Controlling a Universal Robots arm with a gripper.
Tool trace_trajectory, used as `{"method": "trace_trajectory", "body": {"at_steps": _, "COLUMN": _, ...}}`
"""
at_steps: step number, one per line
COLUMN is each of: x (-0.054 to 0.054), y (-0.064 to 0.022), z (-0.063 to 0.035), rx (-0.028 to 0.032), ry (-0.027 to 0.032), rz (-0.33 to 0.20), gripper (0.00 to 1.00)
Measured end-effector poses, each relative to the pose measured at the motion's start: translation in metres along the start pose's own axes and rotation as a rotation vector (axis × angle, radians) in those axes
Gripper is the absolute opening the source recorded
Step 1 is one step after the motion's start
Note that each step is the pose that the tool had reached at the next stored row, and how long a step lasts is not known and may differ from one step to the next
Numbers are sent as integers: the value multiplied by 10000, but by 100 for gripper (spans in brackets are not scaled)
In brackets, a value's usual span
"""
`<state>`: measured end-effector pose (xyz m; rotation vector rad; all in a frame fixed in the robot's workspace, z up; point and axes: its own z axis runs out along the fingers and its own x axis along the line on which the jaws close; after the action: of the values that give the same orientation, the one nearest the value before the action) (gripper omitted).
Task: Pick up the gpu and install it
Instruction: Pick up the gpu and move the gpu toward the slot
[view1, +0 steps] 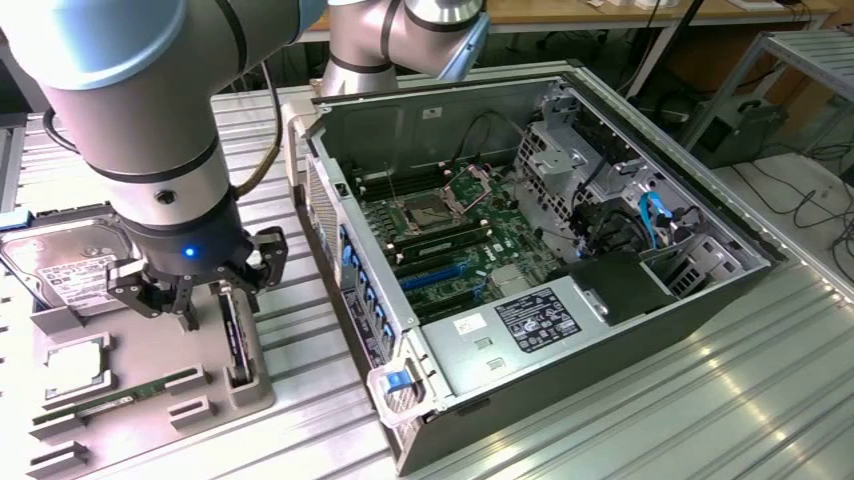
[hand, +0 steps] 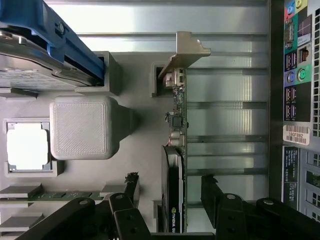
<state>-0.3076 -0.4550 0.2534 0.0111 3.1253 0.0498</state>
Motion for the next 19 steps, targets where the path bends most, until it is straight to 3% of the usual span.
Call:
{"method": "trace_trajectory", "body": {"at_steps": 6, "x": 0, "y": -1, "z": 25, "rx": 0, "ry": 0, "rz": 0, "gripper": 62}}
{"method": "trace_trajectory", "body": {"at_steps": 19, "x": 3, "y": -5, "z": 200, "rx": 0, "ry": 22, "rz": 1, "gripper": 62}}
